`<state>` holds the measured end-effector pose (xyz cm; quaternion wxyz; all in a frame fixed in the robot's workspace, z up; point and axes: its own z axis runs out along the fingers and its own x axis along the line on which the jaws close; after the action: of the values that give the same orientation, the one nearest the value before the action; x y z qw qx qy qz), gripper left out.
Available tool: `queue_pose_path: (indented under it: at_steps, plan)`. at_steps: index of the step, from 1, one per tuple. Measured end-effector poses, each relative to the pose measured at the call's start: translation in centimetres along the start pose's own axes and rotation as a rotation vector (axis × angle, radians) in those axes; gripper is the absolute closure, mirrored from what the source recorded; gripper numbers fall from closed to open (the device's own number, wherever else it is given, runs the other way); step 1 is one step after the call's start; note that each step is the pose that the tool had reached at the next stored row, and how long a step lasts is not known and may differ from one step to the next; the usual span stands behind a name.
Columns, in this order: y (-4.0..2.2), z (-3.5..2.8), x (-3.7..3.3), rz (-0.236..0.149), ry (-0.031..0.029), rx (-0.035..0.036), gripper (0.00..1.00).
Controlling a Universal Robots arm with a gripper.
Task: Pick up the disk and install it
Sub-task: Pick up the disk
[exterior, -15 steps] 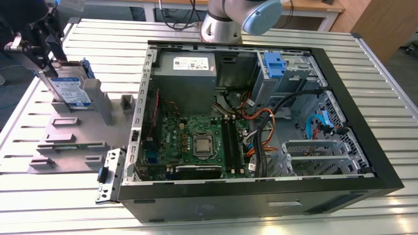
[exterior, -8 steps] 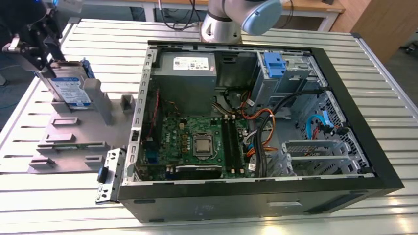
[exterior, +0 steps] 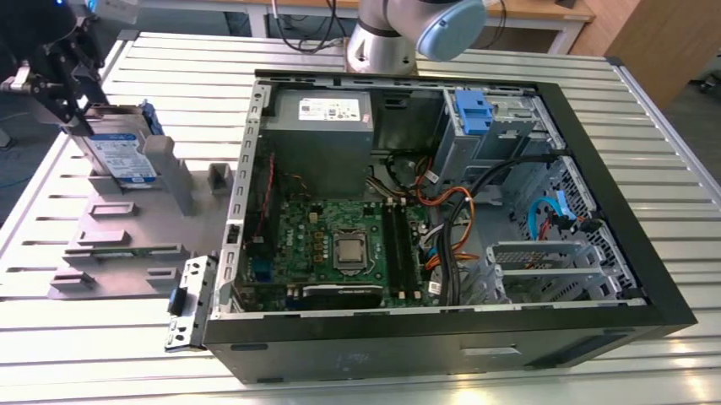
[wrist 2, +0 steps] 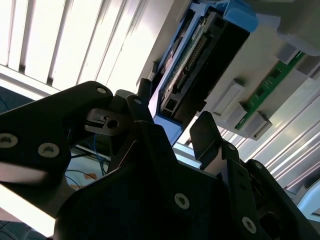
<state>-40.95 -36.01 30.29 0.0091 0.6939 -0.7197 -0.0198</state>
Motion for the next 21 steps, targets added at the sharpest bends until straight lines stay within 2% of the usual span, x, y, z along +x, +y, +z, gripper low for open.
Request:
queue_pose_path:
  at_steps: [9, 16, 21]
  plan:
    - [0.38, 0.37, 0.02, -0.020, 0.0009, -0.0004, 0.41]
    - [0.36, 0.94, 0.03, -0.023, 0.0010, -0.0004, 0.41]
    - [0.57, 1.32, 0.04, -0.034, 0.0012, -0.0006, 0.41]
